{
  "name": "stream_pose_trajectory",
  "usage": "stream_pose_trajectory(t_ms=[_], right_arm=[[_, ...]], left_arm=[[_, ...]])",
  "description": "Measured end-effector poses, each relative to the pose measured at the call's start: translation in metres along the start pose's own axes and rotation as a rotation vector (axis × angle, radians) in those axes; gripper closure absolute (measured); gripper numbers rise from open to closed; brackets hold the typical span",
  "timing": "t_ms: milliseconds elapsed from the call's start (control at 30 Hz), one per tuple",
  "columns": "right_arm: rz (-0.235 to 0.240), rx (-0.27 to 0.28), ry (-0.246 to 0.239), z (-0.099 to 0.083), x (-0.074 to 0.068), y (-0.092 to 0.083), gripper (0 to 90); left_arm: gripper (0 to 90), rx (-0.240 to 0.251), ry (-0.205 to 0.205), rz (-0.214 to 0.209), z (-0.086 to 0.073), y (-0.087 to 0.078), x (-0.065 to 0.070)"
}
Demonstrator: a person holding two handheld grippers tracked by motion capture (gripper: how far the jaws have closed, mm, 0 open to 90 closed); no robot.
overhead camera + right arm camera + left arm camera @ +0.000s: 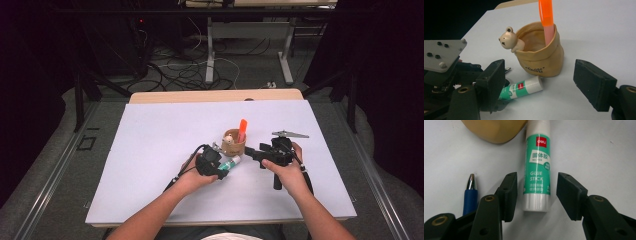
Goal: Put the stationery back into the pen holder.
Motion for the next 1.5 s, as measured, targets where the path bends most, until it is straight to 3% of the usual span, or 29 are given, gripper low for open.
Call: stream_pose_trajectory(t_ms=[600, 800, 1067, 1500], right_arm=[[-0.01, 0.004, 0.011, -0.001, 0.004, 0.001, 25.3], [-0.015, 0.007, 0.017, -0.001, 0.006, 0.0, 25.4], [-0.009, 0.005, 0.03, -0.002, 0.006, 0.0, 25.4], [0.025, 0.004, 0.119, -0.003, 0.012, -0.002, 25.7]], left_arm=[[64.9, 0.002, 0.076, 0.029, 0.001, 0.003, 0.001], [65.3, 0.003, 0.084, 0.031, 0.001, 0.003, 0.002], [65.5, 0.012, 0.082, 0.029, 0.001, 0.002, 0.001], [65.6, 0.07, 0.047, -0.014, 0.001, -0.006, 0.003]])
Point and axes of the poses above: each handheld gripper's, and its own axes: y roughly forward along the jaws, z roughly out of its top, x roughly to its right, the point moved 3 cm from there along y, roughly forward along the jaws, and after that the axes turned 4 degrees about -z, right-handed, at the moved point
